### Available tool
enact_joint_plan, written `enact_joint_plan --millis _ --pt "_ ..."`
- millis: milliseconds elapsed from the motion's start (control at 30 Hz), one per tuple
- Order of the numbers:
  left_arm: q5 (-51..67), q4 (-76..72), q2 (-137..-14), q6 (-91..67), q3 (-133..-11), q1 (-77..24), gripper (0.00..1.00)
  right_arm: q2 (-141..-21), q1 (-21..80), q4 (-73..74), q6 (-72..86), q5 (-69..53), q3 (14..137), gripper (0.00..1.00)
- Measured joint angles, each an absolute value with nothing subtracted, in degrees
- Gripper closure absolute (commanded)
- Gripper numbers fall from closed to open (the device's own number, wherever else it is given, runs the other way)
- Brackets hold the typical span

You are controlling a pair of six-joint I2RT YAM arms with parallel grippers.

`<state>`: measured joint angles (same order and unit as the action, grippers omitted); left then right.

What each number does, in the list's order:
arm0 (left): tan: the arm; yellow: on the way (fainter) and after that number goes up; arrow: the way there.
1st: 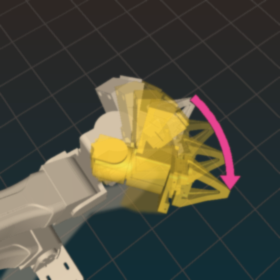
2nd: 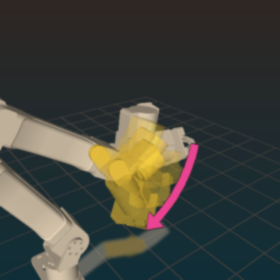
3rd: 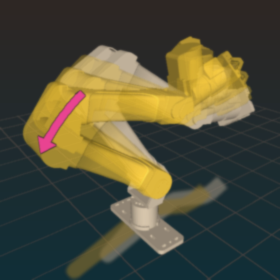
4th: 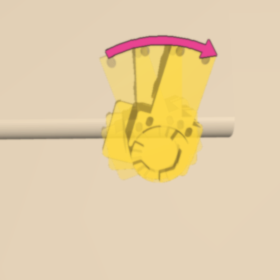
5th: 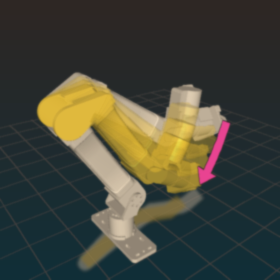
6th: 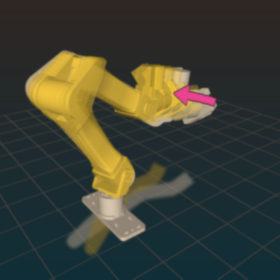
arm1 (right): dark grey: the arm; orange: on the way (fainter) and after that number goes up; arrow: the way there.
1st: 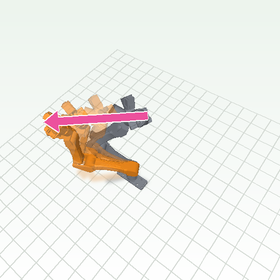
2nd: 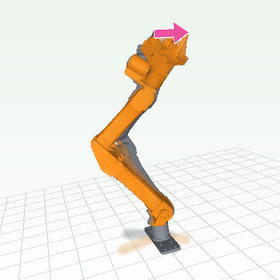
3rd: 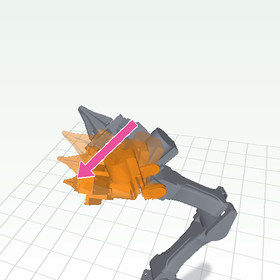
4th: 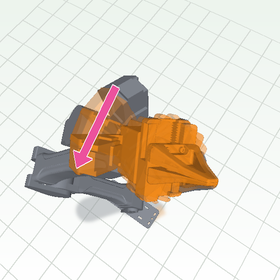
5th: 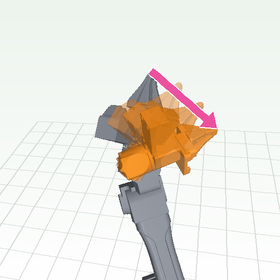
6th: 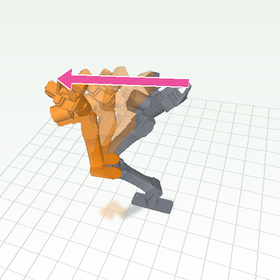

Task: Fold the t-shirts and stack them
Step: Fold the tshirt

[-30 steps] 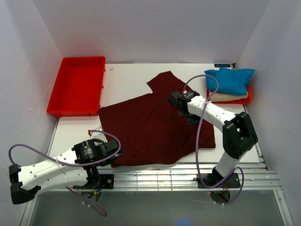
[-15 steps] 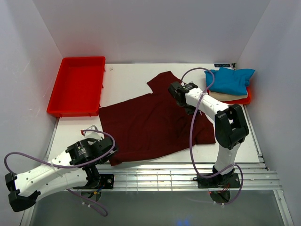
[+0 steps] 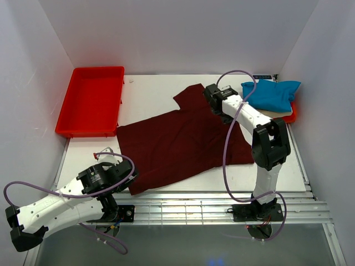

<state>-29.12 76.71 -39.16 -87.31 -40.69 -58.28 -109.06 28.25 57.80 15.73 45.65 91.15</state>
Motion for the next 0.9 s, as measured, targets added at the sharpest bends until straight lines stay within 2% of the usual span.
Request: enact_joint_plan --millis 433,900 --pt "-29.04 76.66 -39.33 -87.31 -40.58 -57.80 1.00 -119.48 26.68 55.48 10.24 45.95 99.70 0.92" --pt "-31.92 76.60 -44.88 -88.12 -41.34 -56.01 1.00 -121.58 26.46 55.02 8.73 45.93 103.53 0.92"
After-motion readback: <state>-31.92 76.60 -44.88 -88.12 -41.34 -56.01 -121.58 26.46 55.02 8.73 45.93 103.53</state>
